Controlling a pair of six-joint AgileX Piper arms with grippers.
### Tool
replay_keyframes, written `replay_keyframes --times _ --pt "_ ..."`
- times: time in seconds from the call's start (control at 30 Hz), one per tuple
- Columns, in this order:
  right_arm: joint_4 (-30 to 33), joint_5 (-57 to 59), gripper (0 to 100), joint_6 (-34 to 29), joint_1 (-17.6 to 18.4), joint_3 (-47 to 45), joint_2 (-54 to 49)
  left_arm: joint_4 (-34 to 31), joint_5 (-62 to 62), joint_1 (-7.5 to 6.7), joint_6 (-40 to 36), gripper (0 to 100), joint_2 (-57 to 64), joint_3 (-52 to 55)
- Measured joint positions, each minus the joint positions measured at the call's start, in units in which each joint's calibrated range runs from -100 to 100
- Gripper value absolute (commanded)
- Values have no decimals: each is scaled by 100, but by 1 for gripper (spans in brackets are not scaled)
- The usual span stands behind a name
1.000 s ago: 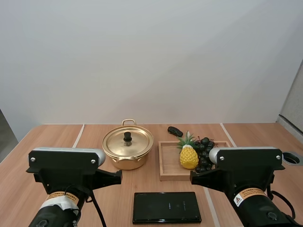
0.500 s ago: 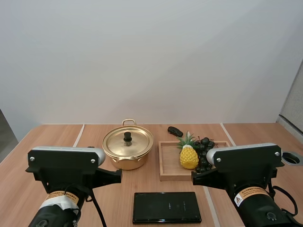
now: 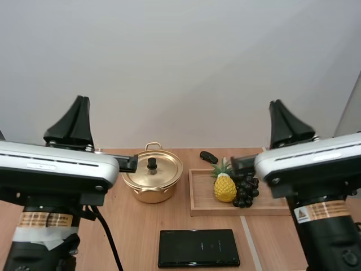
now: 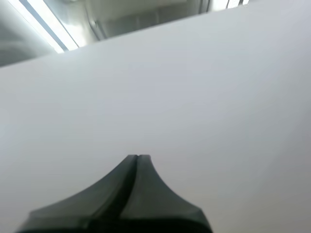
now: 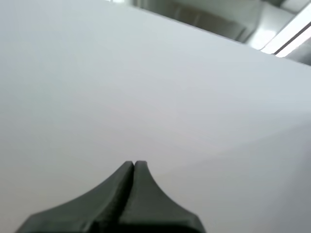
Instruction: Open the pot, put the grape inside, and close it
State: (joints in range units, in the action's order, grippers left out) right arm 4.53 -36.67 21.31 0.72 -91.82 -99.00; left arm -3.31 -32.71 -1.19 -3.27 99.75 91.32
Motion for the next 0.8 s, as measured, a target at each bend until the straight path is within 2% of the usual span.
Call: replay_keyframes --times 0.13,0.37,0.43,0.57,0.8 --pt "-1191 1288 0 638 0 1327 384 1 1063 0 -197 0 -87 -1133" --pt "-1525 4270 0 848 0 3912 1629 1 3271 0 -693 0 -1119 -3244" --pt "-1525 5208 0 806 0 4587 2065 1 3881 0 -739 0 -1501 -3851" --pt "-1420 7215 0 293 0 5904 2901 1 4924 0 -786 0 -2258 -4939" --pt "-48 10446 0 -1238 0 7694 4280 1 6698 0 -818 0 -3533 -6435"
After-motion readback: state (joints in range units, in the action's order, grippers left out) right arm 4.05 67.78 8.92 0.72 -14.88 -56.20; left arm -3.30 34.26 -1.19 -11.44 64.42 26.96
